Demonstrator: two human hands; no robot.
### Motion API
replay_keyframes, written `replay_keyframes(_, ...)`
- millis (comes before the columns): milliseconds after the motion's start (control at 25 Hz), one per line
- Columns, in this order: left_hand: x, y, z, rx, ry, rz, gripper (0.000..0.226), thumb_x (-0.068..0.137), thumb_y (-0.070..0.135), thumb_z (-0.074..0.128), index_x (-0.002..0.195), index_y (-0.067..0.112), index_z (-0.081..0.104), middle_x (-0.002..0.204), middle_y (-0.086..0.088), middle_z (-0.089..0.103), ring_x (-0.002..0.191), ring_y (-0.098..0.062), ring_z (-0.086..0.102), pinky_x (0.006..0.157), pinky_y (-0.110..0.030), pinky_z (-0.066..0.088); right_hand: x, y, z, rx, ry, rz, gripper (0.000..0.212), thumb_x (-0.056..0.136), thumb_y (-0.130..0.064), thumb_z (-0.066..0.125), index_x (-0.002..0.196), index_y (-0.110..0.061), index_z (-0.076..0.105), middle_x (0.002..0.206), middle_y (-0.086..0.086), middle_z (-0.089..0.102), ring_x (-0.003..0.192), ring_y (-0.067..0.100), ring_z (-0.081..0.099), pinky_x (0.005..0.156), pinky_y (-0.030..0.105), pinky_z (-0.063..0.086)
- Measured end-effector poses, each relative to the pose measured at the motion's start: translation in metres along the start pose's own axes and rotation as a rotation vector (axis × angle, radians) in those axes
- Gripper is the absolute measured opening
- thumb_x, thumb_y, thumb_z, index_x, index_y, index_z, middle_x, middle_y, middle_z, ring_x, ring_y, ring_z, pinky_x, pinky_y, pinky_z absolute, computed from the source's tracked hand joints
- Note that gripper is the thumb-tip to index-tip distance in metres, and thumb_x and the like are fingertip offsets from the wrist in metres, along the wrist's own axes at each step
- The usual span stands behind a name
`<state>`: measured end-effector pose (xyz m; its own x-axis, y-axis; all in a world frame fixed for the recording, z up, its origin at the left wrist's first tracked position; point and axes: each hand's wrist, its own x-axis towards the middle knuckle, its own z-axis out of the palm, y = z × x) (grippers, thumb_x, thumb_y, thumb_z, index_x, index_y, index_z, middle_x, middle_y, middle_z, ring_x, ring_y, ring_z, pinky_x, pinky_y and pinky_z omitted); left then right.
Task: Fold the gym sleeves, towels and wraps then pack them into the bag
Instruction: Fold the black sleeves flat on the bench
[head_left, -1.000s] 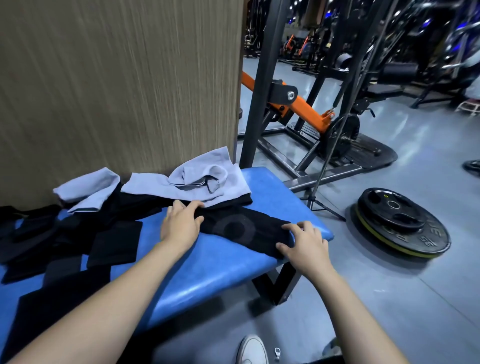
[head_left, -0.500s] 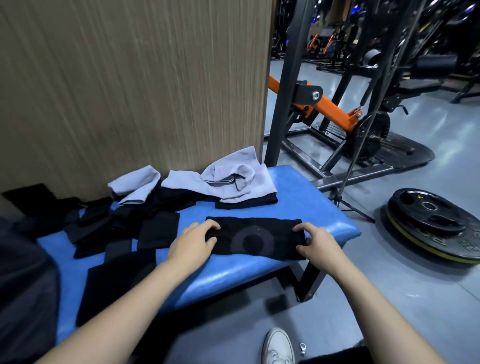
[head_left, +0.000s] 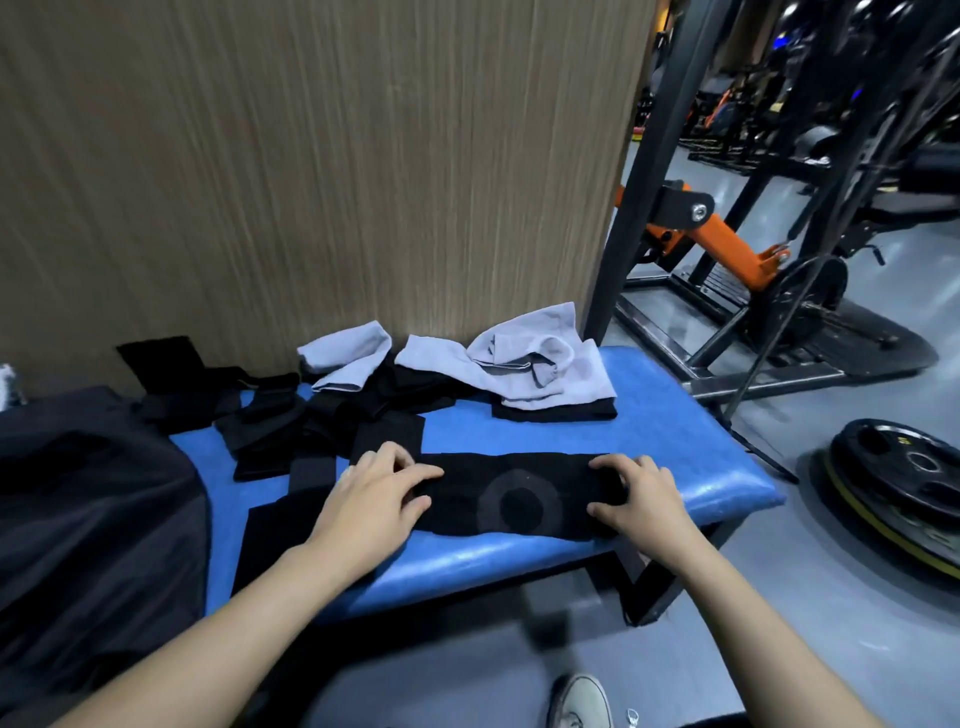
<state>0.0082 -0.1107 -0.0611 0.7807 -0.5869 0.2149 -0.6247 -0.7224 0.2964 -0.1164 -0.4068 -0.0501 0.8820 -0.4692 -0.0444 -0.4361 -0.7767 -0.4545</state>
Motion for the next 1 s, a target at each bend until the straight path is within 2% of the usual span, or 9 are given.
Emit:
replay_keyframes(80, 0.002, -0.005, -0.001, 0.035, -0.026, 0.059, 0.041, 0.095, 0.046, 0.055, 0.136, 0.048, 0.052, 0.13, 0.015, 0.04, 0.122, -0.01, 0.04, 0.102, -0.026, 0.027, 0.001, -0.005, -0.001, 0.123, -0.016, 0.037, 0.048, 0.08, -0.02, 0.078, 0.121, -0.035, 0.058, 0.107, -0.001, 0.047, 0.105, 0.02, 0.044, 0.084, 0.025, 0.037)
replay_keyframes(200, 0.005, -0.013, -0.004, 0.086, -0.101, 0.114, 0.051, 0.09, 0.058, 0.037, 0.14, 0.049, 0.045, 0.146, 0.019, 0.033, 0.137, -0.008, 0.027, 0.106, -0.026, 0.016, 0.002, -0.008, -0.007, 0.272, -0.018, 0.057, 0.046, 0.077, -0.007, 0.079, 0.111, -0.032, 0.059, 0.107, 0.004, 0.051, 0.092, 0.015, 0.055, 0.064, 0.01, 0.038)
replay_keyframes(320, 0.004, -0.017, -0.006, 0.108, -0.146, 0.139, 0.068, 0.082, 0.067, 0.017, 0.144, 0.051, 0.039, 0.156, 0.022, 0.025, 0.144, -0.007, 0.015, 0.109, -0.026, 0.004, 0.001, -0.011, -0.014, 0.445, -0.042, 0.09, 0.045, 0.076, 0.005, 0.076, 0.107, -0.023, 0.06, 0.084, 0.006, 0.06, 0.068, 0.015, 0.059, 0.056, 0.017, 0.046)
replay_keyframes(400, 0.003, -0.017, -0.005, 0.108, -0.152, 0.145, 0.075, 0.077, 0.068, 0.011, 0.145, 0.05, 0.037, 0.157, 0.021, 0.024, 0.147, -0.009, 0.013, 0.112, -0.027, 0.0, -0.003, -0.012, -0.018, 0.498, -0.073, 0.091, 0.044, 0.077, 0.01, 0.073, 0.105, -0.021, 0.061, 0.077, 0.002, 0.062, 0.065, 0.015, 0.059, 0.06, 0.021, 0.049)
replay_keyframes(520, 0.002, -0.015, -0.005, 0.09, -0.142, 0.16, 0.075, 0.077, 0.067, 0.012, 0.145, 0.048, 0.04, 0.156, 0.019, 0.031, 0.146, -0.009, 0.019, 0.114, -0.03, 0.002, -0.007, -0.007, -0.022, 0.501, -0.095, 0.069, 0.035, 0.08, 0.01, 0.071, 0.098, -0.018, 0.066, 0.08, 0.001, 0.065, 0.068, 0.014, 0.059, 0.063, 0.021, 0.048)
replay_keyframes(640, 0.003, -0.011, -0.004, 0.055, -0.136, 0.188, 0.071, 0.079, 0.068, 0.019, 0.141, 0.044, 0.046, 0.152, 0.019, 0.037, 0.143, -0.006, 0.024, 0.115, -0.029, 0.002, -0.007, 0.003, -0.024, 0.329, -0.042, 0.082, 0.029, 0.082, 0.005, 0.069, 0.091, -0.023, 0.07, 0.081, -0.004, 0.063, 0.074, 0.014, 0.055, 0.065, 0.022, 0.044)
replay_keyframes(800, 0.004, 0.0, 0.002, 0.023, -0.111, 0.227, 0.056, 0.084, 0.067, 0.034, 0.13, 0.041, 0.052, 0.144, 0.02, 0.043, 0.136, -0.005, 0.032, 0.112, -0.025, 0.005, -0.01, 0.013, -0.029, 0.211, 0.075, 0.124, 0.035, 0.083, 0.003, 0.059, 0.096, -0.029, 0.065, 0.088, -0.002, 0.063, 0.076, 0.021, 0.057, 0.066, 0.03, 0.045)
replay_keyframes(920, 0.005, 0.01, 0.009, 0.01, -0.101, 0.233, 0.051, 0.087, 0.065, 0.038, 0.129, 0.04, 0.052, 0.127, 0.021, 0.042, 0.125, -0.005, 0.039, 0.111, -0.023, 0.009, -0.016, 0.01, -0.03, 0.205, 0.14, -0.013, 0.038, 0.083, 0.003, 0.06, 0.099, -0.032, 0.064, 0.103, -0.004, 0.065, 0.079, 0.015, 0.056, 0.076, 0.027, 0.043)
replay_keyframes(1000, 0.007, 0.013, 0.012, -0.012, -0.108, 0.229, 0.052, 0.087, 0.066, 0.037, 0.13, 0.04, 0.051, 0.121, 0.021, 0.043, 0.121, -0.004, 0.04, 0.111, -0.022, 0.01, -0.022, -0.001, -0.029, 0.25, 0.162, -0.136, 0.04, 0.084, 0.002, 0.062, 0.1, -0.034, 0.065, 0.104, -0.005, 0.065, 0.084, 0.011, 0.058, 0.079, 0.025, 0.045)
